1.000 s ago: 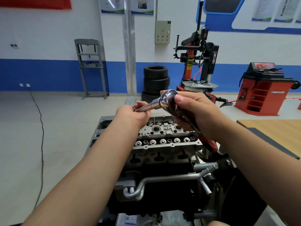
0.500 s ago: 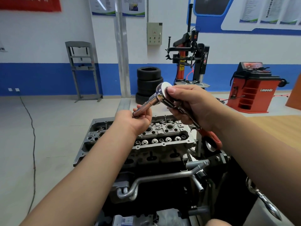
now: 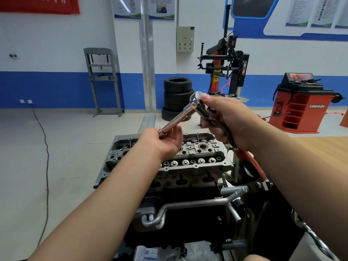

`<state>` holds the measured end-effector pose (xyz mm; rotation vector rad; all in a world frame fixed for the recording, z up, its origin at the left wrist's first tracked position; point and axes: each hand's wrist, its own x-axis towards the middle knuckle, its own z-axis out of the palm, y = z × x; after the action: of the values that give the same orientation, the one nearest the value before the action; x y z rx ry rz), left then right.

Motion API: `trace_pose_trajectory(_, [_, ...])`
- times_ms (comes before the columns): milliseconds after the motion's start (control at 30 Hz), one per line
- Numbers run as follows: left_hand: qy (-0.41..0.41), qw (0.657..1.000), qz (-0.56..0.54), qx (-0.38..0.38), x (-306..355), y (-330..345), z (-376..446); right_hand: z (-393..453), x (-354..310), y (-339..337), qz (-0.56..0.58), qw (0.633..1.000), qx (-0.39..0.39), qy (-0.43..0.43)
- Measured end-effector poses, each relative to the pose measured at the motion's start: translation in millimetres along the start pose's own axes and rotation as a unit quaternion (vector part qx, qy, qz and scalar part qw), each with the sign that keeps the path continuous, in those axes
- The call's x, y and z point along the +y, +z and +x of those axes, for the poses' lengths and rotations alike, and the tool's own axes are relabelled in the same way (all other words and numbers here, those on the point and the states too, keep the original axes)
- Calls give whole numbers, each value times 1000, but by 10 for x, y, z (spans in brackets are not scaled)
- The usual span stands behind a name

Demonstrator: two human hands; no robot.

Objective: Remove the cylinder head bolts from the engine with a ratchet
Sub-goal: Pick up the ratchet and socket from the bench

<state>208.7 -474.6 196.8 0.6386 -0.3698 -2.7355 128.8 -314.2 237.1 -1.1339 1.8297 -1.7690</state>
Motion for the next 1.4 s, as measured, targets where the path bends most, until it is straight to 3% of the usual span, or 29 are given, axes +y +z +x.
trace_pose_trajectory(300, [29,999,-1,-21,-28,25,-79,-23,18,27,-47,989,78,-118])
trace_pose_trajectory(367, [27,999,-13,-26,-26,22,-105,-64,-18,25,-110,978,104,-141])
trace_pose_trajectory(433, [25,999,-26,-27,-22,6,-133,-133,29,15,-269,923,208,-179])
trace_pose_trajectory(500, [22,999,-26,-25,-33,-25,-152,-310,153,75,-296,867,297,-268])
trace_pose_trajectory(533, [20,999,-22,-25,-45,-40,-158,-415,232,116,-253,875,294,-289])
trace_pose_trajectory(567, [19,999,-18,-28,-59,-54,-161,-511,277,159,-184,907,263,-272])
trace_pose_trajectory(600, [18,999,-13,-30,-73,-65,-162,-577,299,191,-113,943,220,-222])
trace_pose_trajectory(667, [16,999,-5,-31,-105,-70,-170,-614,325,178,-49,971,186,-140])
trace_pose_trajectory(767, [12,999,-8,-37,-135,-28,-194,-592,253,23,-41,955,255,-146])
trace_pose_trajectory(833, [13,999,-8,-37,-141,-6,-189,-568,199,-61,-110,935,286,-178])
trace_pose_trajectory(1000, [11,999,21,-29,-220,10,-171,-394,5,-81,-228,951,156,-137])
trace_pose_trajectory(1167, [2,999,37,-20,-246,-37,-183,-439,69,-26,-73,995,42,-55])
trace_pose_trajectory(1300, [26,999,29,15,-275,50,-139,-481,174,19,122,992,-33,-28])
trace_pose_trajectory(1400, [15,995,-97,-2,-305,214,-167,-513,184,56,163,985,-45,-34])
